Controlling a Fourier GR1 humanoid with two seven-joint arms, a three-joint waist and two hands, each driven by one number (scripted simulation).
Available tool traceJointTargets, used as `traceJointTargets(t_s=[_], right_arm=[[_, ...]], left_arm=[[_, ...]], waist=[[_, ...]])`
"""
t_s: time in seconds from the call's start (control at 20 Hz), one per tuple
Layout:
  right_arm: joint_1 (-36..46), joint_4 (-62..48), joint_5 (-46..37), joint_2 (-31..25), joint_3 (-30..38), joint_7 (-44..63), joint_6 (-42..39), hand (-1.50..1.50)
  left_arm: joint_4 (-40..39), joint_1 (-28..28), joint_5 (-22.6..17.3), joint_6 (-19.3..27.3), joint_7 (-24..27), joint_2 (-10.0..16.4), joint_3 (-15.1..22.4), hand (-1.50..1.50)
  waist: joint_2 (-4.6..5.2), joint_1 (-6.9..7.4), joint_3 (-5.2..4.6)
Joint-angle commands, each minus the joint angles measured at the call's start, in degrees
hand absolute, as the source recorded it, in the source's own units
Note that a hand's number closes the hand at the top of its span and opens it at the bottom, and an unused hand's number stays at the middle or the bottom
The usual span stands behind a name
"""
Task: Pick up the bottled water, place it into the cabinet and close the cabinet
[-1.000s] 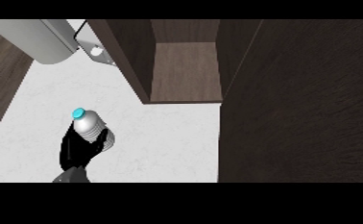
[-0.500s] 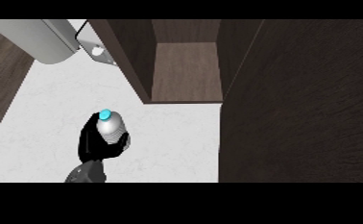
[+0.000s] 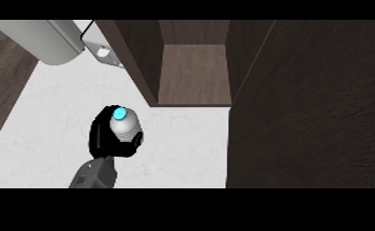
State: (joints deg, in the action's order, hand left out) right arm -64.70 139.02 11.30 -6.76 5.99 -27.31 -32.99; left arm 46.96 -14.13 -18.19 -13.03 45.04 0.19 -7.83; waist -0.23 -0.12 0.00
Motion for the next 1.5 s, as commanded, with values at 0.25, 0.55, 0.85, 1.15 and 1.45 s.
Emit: traceJointTargets(t_s=[0.25, 0.55, 0.85, 1.15, 1.45], right_arm=[[-0.24, 8.39, 3.66, 0.30, 0.01, 4.17, 0.96, -1.50], [0.31, 6.92, 2.76, 0.86, -0.83, 3.31, 0.46, -1.50], [2.99, 5.71, 4.97, -0.57, 1.72, 5.17, 0.73, -1.50], [4.45, 6.80, 3.69, 1.29, -1.08, 7.37, 1.29, -1.50], [4.93, 7.40, 5.77, 0.42, 1.65, 7.91, 0.66, -1.50]], left_arm=[[22.49, 4.51, -5.22, 10.08, -12.19, -0.19, 15.90, 1.50], [36.17, 3.82, -6.16, 23.90, -20.17, -0.19, 28.11, 1.50], [44.18, -2.41, -3.48, 38.20, -29.99, -0.19, 35.76, 1.50], [42.28, -11.33, -2.61, 52.90, -33.26, -0.19, 41.80, 1.50], [35.51, -20.71, -3.50, 60.38, -33.63, -0.19, 42.37, 1.50]], waist=[[-0.15, 0.38, 0.01], [-0.14, -0.15, 0.01], [0.11, -0.25, 0.01], [0.26, -0.79, -0.02], [0.30, -1.20, -0.03]])
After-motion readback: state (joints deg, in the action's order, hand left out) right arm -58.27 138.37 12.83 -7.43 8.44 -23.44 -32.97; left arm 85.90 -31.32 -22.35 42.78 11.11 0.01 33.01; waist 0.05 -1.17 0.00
